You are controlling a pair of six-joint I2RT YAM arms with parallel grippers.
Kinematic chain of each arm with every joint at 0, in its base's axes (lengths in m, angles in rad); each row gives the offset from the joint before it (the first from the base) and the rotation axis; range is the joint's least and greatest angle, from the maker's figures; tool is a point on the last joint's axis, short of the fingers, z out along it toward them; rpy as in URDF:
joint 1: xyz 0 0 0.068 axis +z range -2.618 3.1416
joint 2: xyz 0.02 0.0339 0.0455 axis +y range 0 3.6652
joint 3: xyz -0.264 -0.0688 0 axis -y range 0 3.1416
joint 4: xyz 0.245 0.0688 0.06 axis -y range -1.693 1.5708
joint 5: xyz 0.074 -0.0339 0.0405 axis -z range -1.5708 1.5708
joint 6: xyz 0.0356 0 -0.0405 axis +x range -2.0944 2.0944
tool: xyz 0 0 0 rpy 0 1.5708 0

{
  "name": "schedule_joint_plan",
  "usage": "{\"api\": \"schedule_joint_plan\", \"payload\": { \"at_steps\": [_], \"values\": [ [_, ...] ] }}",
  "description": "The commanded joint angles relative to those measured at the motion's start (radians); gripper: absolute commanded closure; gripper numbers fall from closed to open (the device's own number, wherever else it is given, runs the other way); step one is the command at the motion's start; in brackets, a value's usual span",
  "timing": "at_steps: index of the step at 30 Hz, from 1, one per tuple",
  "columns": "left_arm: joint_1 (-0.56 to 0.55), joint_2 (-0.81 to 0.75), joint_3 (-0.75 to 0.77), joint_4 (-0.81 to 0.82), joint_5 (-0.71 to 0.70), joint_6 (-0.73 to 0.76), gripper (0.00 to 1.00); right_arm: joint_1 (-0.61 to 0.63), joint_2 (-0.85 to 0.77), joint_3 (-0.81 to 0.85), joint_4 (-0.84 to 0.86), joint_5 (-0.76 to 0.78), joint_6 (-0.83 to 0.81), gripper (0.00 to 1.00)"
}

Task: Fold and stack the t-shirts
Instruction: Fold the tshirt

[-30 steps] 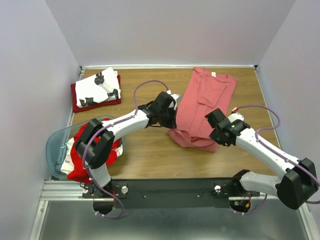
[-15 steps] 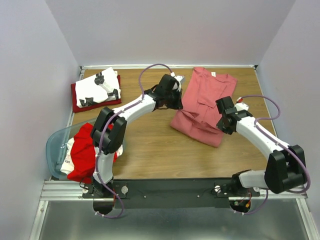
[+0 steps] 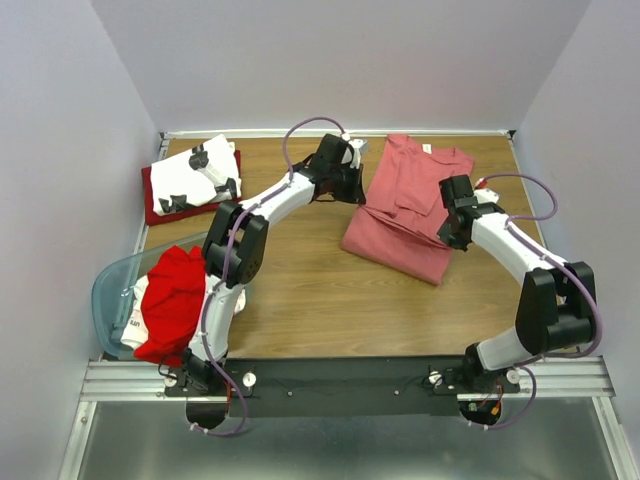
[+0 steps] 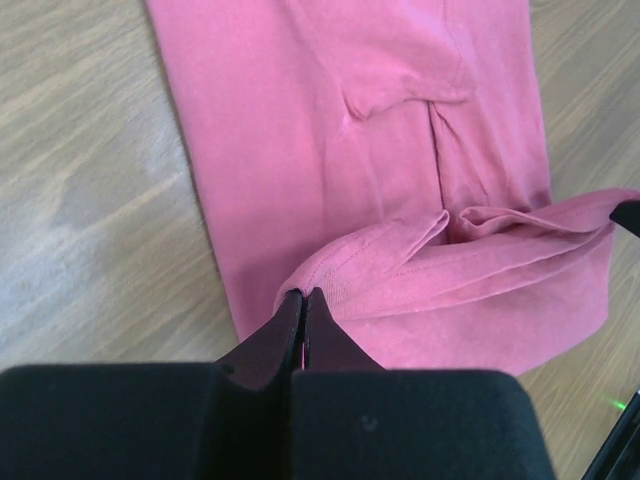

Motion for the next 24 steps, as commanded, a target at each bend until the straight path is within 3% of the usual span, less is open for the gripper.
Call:
{"api": "schedule_joint_plan", "payload": {
  "at_steps": [1, 12, 24],
  "values": [
    [0.004, 0.053, 0.092, -0.047, 0.061, 0.054, 1.00, -0.017, 0.030, 0.059, 0.027, -0.011, -0.040, 1.00],
    [0.014, 0.178, 0.252, -0.101, 0.072, 0.031, 1.00, -0.046, 0.116, 0.127, 0.033, -0.014, -0.057, 0.99],
    [0.035, 0.139, 0.201, -0.060, 0.032, -0.013, 1.00, -0.051, 0.061, 0.102, 0.033, 0.014, -0.045, 0.99]
  ]
}}
